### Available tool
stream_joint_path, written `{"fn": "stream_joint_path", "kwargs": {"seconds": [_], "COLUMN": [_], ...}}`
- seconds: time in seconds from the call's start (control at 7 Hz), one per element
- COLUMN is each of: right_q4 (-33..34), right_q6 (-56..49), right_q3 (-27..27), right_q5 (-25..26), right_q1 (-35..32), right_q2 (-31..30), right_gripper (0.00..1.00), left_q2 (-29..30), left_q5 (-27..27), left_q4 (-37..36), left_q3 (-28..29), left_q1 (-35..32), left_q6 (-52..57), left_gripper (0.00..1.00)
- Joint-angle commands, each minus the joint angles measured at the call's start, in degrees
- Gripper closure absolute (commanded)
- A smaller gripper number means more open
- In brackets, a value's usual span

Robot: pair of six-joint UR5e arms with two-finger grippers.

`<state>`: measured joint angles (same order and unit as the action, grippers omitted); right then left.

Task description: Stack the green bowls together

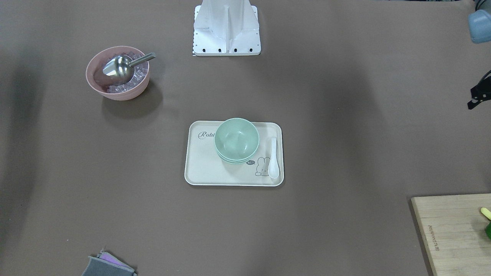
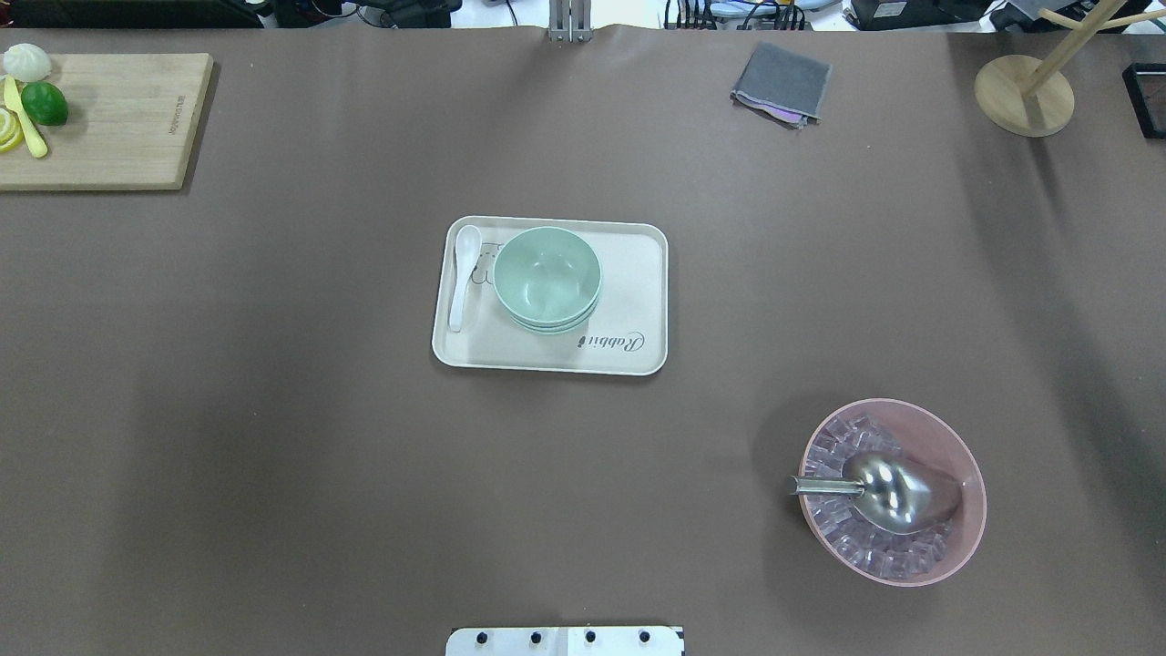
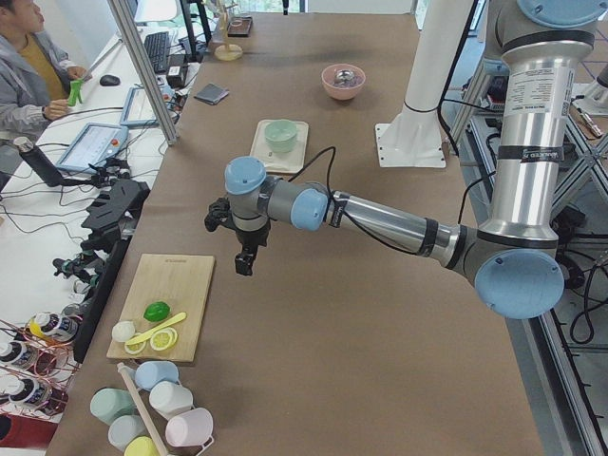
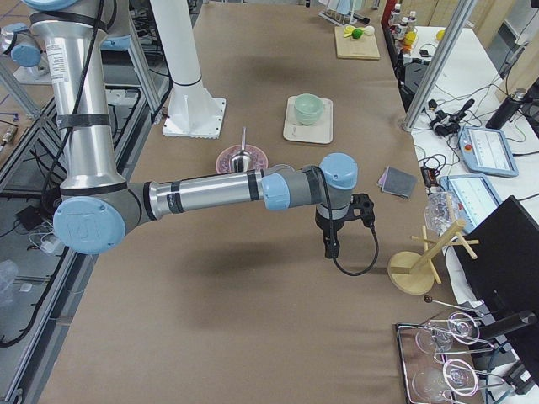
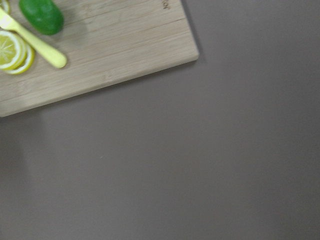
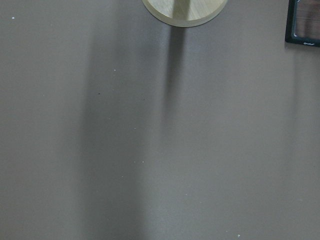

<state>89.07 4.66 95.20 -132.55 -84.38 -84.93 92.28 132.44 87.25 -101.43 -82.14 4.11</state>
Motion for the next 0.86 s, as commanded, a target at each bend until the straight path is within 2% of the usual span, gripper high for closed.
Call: {"fn": "stream_joint_path", "kwargs": {"seconds": [0.0, 0.71], "right_q4": [0.05, -0.83], "right_q6": [-3.32, -2.64], "right_q3": [-1.07, -0.20], "right_q5": [-0.07, -0.42], "right_q1": [-1.48, -1.22], "right_q2": [0.03, 0.38], "right_gripper": [0.00, 0.00], "left_q2": [-1.04, -2.80], "left_q5": [0.36, 2.91], "left_q4": [-0.43, -0.24], "left_q3": [3.52, 4.49], "left_q1": [-4.08, -3.82], "left_q6": [10.10, 7.40], "left_gripper": [0.02, 0.02]}}
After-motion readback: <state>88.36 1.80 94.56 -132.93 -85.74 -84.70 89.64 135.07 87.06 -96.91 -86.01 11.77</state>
